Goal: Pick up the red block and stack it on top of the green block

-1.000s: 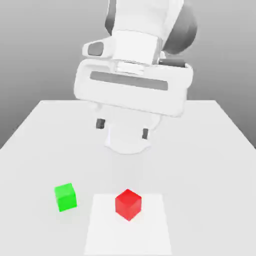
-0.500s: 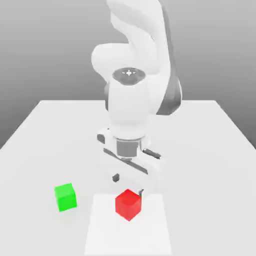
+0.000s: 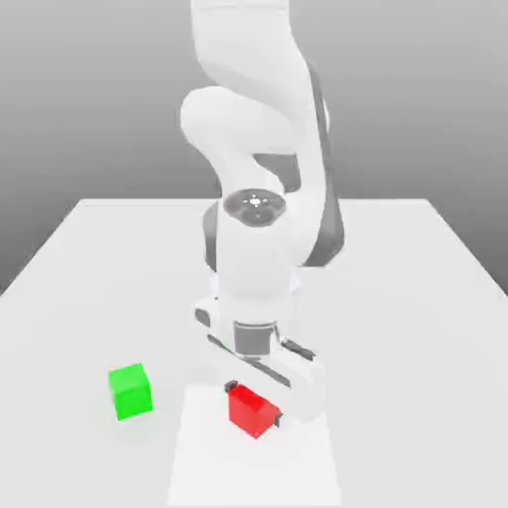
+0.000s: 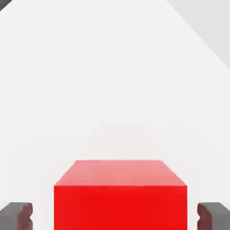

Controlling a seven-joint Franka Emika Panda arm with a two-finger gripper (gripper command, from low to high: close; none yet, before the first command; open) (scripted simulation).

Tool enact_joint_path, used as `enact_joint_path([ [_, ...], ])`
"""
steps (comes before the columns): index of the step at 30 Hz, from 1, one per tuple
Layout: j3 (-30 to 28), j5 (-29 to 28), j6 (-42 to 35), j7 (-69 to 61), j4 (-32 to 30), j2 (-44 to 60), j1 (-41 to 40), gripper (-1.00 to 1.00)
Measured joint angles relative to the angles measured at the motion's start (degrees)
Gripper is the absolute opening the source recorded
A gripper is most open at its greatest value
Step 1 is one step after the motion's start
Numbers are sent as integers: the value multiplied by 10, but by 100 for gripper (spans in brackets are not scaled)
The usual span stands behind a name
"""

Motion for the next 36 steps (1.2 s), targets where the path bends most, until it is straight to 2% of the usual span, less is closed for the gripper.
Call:
enact_joint_path([
  [5, 1, 0, 0, 1, 0, -1, 0, -100],
  [13, 54, 73, -60, -50, -5, -76, -35, -100],
  [22, 64, 115, -120, -83, -22, -145, -35, -100],
  [29, 15, 100, -160, 53, -24, -181, -131, -100],
  [36, -38, 110, -190, 184, -22, -214, -213, -100],
])
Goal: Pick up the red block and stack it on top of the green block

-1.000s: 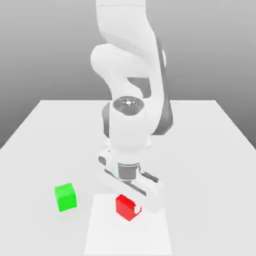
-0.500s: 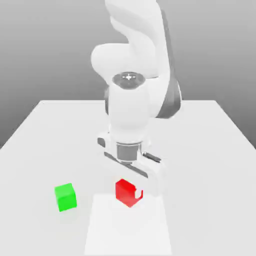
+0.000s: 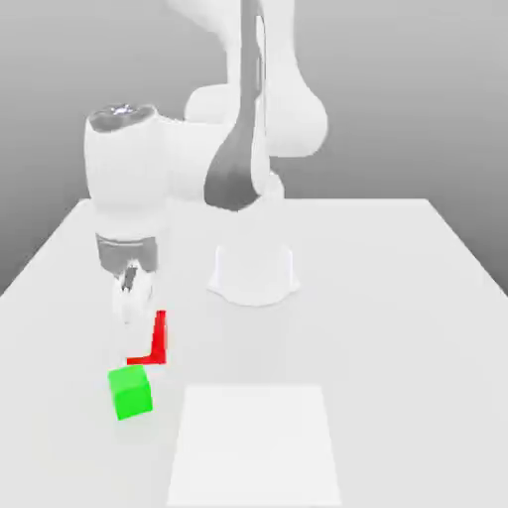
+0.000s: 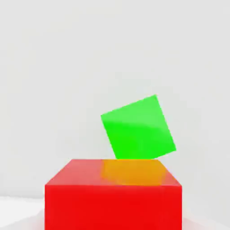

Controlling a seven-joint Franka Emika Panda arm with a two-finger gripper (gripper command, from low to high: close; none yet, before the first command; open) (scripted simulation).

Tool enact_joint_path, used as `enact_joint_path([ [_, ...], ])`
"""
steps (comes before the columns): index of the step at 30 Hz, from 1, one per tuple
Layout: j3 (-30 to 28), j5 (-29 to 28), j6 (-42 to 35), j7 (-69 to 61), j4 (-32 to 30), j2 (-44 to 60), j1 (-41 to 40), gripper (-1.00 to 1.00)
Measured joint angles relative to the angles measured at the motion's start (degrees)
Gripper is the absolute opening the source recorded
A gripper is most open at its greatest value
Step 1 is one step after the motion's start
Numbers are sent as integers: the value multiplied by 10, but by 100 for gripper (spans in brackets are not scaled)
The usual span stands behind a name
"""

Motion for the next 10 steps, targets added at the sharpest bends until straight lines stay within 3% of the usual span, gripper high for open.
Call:
enact_joint_path([
  [6, -5, -12, 94, 20, 5, 98, -12, -100],
  [7, -3, -11, 111, 20, 5, 116, -12, 100],
  [10, -3, -11, 111, 20, 5, 116, -12, 100],
])
